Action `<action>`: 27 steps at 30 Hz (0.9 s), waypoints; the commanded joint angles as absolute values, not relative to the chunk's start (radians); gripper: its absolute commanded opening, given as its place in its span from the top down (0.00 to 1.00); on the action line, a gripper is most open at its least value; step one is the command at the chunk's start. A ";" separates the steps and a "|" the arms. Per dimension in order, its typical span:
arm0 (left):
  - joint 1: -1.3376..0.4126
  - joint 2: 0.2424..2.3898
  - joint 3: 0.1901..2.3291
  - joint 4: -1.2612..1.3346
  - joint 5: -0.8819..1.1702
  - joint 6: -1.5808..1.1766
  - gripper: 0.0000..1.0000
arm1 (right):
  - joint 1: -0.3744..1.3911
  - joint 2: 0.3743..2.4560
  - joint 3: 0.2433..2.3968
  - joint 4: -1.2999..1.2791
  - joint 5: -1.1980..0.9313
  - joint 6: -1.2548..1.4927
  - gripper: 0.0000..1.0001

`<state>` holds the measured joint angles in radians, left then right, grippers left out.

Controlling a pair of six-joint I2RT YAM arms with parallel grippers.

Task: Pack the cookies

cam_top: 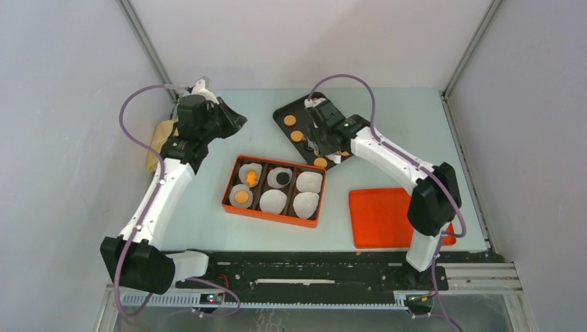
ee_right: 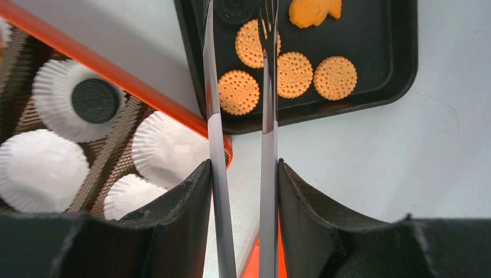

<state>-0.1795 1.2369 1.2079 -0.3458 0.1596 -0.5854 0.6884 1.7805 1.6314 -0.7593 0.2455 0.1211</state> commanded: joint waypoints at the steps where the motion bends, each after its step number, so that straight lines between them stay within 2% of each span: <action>1: -0.166 1.234 1.203 -0.317 0.161 -0.571 0.90 | 0.672 1.808 1.654 -0.700 0.241 0.112 0.50; 13: -0.153 1.252 1.184 -0.298 0.180 -0.581 0.90 | 0.663 1.902 1.665 -0.703 0.210 0.124 0.46; 15: -0.146 1.256 1.175 -0.286 0.199 -0.591 0.90 | 0.663 1.919 1.680 -0.724 0.217 0.126 0.50; 20: -0.136 1.261 1.160 -0.267 0.229 -0.605 0.90 | 0.680 1.918 1.703 -0.765 0.303 0.119 0.67; 27: -0.133 1.255 1.155 -0.264 0.238 -0.609 0.90 | 0.701 1.833 1.716 -0.770 0.341 0.115 0.74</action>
<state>-0.1398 1.2648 1.1740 -0.3073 0.2150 -0.6025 0.6853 1.9377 1.6665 -0.7715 0.2901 0.1184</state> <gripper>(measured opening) 0.100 0.456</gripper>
